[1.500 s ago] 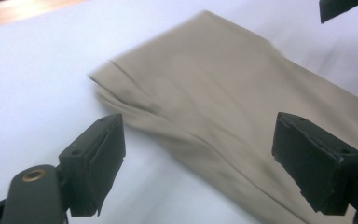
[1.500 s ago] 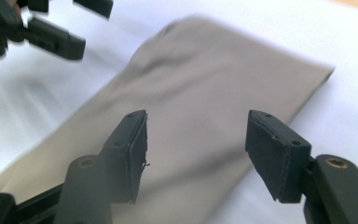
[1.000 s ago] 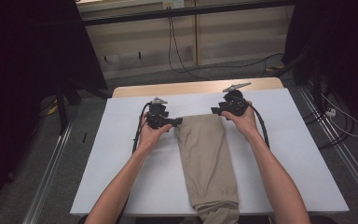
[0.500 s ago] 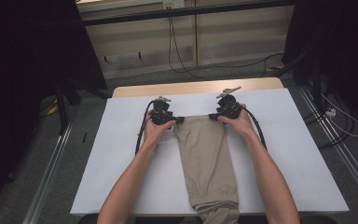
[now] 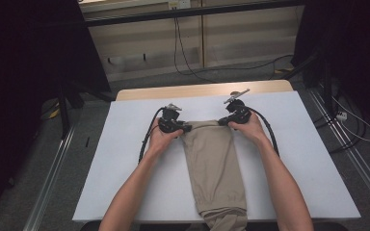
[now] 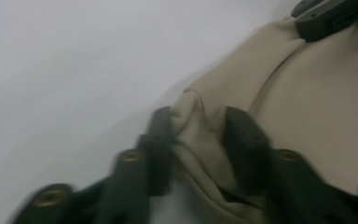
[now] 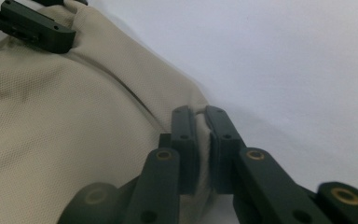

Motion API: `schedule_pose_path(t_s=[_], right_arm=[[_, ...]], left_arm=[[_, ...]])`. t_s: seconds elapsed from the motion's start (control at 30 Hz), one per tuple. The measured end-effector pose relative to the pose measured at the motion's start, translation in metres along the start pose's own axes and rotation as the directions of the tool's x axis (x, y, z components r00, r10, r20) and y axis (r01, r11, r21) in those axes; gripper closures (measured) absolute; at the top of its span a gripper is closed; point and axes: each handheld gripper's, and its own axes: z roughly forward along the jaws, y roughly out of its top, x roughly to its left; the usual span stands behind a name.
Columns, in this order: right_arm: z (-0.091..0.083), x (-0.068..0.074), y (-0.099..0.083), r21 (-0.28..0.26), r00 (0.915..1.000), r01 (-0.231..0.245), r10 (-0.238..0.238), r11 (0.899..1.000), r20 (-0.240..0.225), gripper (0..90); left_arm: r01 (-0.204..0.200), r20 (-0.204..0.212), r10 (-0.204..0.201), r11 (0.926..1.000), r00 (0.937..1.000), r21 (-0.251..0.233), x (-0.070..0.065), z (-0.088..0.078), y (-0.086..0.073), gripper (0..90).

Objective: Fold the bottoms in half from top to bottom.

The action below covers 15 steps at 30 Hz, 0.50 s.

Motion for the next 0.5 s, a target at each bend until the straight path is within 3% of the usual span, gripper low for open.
schedule_pose_path(t_s=[0.07,0.13,0.2,0.3,0.4,0.5], right_arm=[[-0.002,0.002,-0.001,-0.019,0.9999,-0.013,0.013,1.000,0.008,85.6],[-0.007,0.003,-0.001,-0.053,0.9996,-0.025,0.026,0.998,0.010,86.0],[-0.015,0.004,0.002,-0.093,0.9992,-0.038,0.039,0.995,0.009,86.3],[-0.028,0.008,0.010,-0.163,0.9994,-0.033,0.034,0.986,0.003,86.5],[-0.043,0.018,0.023,-0.241,0.9991,-0.036,0.040,0.970,0.011,86.6],[-0.051,0.022,0.036,-0.279,0.9981,-0.038,0.050,0.959,0.035,86.7]], left_arm=[[-0.008,-0.011,0.008,0.9999,0.9999,-0.009,-0.004,-0.002,-0.003,80.8],[0.030,0.003,-0.030,0.9992,0.9996,-0.028,-0.002,-0.006,-0.006,82.3],[0.060,0.009,-0.060,0.9951,0.9982,-0.079,0.000,-0.014,-0.006,83.2],[0.071,-0.001,-0.072,0.9861,0.9974,-0.151,0.001,-0.033,0.001,83.8],[0.074,-0.027,-0.082,0.9719,0.9963,-0.223,-0.001,-0.053,0.014,84.2],[0.069,-0.055,-0.086,0.9622,0.9948,-0.264,0.001,-0.065,0.027,84.3]])
